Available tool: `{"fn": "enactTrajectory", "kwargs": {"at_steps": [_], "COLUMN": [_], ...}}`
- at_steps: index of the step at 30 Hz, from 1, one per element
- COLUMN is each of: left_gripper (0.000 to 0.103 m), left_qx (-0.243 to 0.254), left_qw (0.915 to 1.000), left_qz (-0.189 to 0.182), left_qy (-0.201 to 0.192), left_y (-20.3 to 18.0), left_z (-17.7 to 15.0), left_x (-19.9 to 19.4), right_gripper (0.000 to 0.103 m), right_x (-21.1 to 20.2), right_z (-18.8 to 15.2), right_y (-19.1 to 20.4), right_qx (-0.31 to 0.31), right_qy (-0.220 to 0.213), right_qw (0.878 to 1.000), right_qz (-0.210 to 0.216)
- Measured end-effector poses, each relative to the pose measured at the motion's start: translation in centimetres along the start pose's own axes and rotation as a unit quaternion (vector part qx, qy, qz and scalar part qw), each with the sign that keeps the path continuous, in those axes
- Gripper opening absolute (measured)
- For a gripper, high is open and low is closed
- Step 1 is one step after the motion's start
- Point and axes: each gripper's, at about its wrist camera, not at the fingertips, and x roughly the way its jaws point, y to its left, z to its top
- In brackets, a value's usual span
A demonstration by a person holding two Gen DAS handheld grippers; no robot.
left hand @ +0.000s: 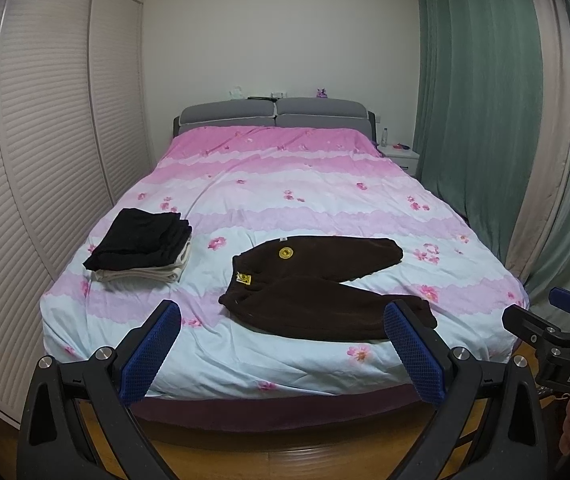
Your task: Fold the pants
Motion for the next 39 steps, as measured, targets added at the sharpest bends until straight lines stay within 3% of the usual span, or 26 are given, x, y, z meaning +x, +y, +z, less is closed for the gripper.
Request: {"fn": "enactTrajectory", "kwargs": {"at_steps": [19,39], "left_gripper": [0.103,0.103], "left_qx": [0.006,0.003], "left_qw": [0.9999,1.0000], "left_qz": [0.005,0.006], "left_qy": [-0.012,0.001], "left_y": [-0.1,0.2], "left_z": [0.2,0.5], "left_x": [-0.2,1.1], "right_gripper": [0.103,0.103], "right_x": [0.2,1.6], "right_z": [0.7,0.7], "right_y": [0.0,0.8], "right_qx": [-0.004,-0.011], "right_qy": [-0.002,0.007], "right_qw": [1.000,1.000], "right_qz": [0.001,0.005]}}
